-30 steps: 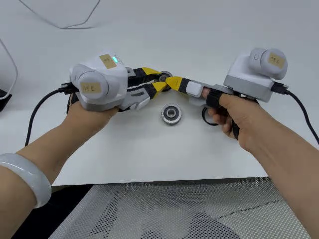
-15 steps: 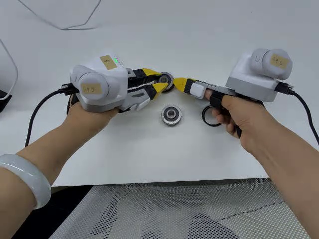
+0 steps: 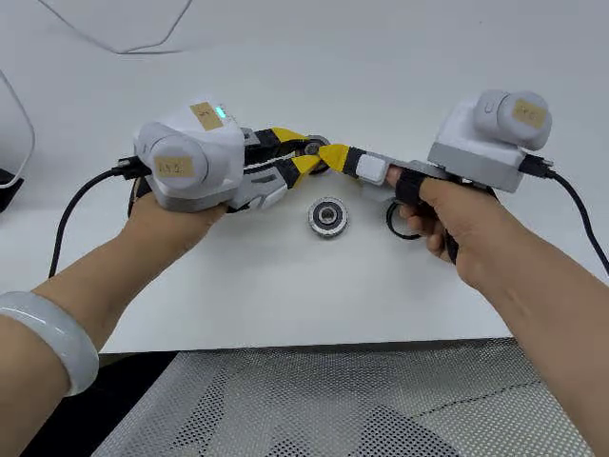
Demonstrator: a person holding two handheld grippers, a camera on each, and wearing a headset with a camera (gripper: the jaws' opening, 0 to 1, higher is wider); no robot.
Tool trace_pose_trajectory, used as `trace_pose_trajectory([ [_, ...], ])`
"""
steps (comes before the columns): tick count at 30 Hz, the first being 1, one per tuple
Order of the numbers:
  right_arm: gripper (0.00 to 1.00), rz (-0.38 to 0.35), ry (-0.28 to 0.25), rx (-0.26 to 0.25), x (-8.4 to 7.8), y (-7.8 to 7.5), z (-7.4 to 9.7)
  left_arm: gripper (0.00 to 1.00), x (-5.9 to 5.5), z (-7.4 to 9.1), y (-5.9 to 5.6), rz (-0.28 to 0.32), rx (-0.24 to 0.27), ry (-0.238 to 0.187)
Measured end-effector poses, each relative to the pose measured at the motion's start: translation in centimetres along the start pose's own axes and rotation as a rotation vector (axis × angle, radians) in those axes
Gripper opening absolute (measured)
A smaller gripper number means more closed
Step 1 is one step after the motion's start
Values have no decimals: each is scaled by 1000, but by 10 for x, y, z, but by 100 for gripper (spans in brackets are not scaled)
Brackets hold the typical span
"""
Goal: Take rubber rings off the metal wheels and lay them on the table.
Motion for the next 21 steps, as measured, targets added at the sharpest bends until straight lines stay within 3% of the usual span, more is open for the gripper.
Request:
trace_pose_trajectory([
  [3, 14, 47, -18, -29, 2, 2, 4, 13, 0, 0, 0, -2, -2, 2],
  [8, 5, 80, -8, -28, 1, 0, 6, 13, 0, 0, 0, -2, -2, 0],
  [12, 5, 101, -9, -32, 3, 1, 6, 13, 0, 0, 1, -2, -2, 0],
  [15, 3, 170, -3, -55, 5, 3, 6, 13, 0, 0, 1, -1, -2, 0],
  [21, 4, 134, 6, -42, 6, 0, 4, 13, 0, 0, 1, 0, -2, -2],
])
Point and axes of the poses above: the centre of the closed fingertips' face, and the gripper's own axes: z roughly backward along the fingers, y roughly to its left, x roughly out of its top, the point moved 7 cm from there along z, roughly backward along the fingers, and after that the axes turned 6 degrees about -z, right-handed, at the moved point
